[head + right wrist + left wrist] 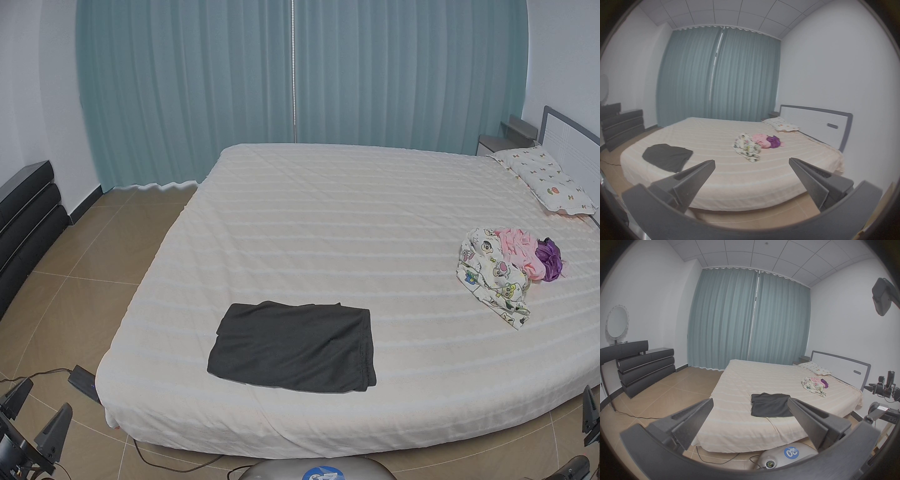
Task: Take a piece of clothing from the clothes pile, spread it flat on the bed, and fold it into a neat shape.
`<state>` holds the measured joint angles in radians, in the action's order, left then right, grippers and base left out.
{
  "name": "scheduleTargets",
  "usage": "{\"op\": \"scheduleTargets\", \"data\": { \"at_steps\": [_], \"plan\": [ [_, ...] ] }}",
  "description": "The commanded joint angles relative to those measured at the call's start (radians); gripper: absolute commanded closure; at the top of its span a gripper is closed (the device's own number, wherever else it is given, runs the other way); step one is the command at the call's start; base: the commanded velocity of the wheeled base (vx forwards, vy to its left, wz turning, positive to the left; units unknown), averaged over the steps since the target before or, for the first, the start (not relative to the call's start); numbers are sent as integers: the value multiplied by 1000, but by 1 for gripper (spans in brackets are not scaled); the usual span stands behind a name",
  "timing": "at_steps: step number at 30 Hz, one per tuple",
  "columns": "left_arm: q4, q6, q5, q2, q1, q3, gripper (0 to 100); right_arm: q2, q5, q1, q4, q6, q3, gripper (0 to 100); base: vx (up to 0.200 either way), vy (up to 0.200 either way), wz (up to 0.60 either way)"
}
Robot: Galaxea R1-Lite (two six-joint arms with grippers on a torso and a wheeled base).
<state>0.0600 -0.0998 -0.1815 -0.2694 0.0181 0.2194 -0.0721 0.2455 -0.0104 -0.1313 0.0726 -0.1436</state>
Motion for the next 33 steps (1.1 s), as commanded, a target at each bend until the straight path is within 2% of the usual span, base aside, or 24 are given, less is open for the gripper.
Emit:
{"op": "scheduleTargets", "data": {
  "at_steps": [1, 2, 4, 5, 6, 8, 15, 19, 28, 33],
  "plan": [
    [6, 35, -6, 197, -18, -107, 0, 72, -241, 9, 150, -63, 144, 0, 0, 0, 0],
    [6, 52, -6, 228, -18, -123, 0, 72, -253, 6, 145, -63, 144, 0, 0, 0, 0],
    [-22, 167, 20, 269, -15, -196, 0, 72, -265, 4, 130, -53, 144, 0, 0, 0, 0],
    [-25, 178, 23, 269, -15, -198, 0, 72, -265, 4, 130, -51, 144, 0, 0, 0, 0],
    [-55, 193, 79, 269, -15, -215, 0, 72, -265, 6, 131, -48, 144, 0, 0, 0, 0],
    [-57, 172, 116, 269, -15, -216, 0, 72, -265, 6, 131, -56, 144, 0, 0, 0, 0],
    [-57, 161, 126, 269, -15, -216, 0, 72, -259, 6, 133, -83, 144, 0, 0, 0, 0],
    [-58, 103, 198, 269, -15, -216, 0, 72, -259, 6, 133, -80, 144, 0, 0, 0, 0],
    [-58, 111, 197, 269, -15, -216, 0, 72, -259, 6, 133, -83, 144, 0, 0, 0, 0],
    [-62, 158, 163, 269, -15, -216, 0, 72, -258, 6, 133, -83, 144, 0, 0, 0, 0]
  ]
}}
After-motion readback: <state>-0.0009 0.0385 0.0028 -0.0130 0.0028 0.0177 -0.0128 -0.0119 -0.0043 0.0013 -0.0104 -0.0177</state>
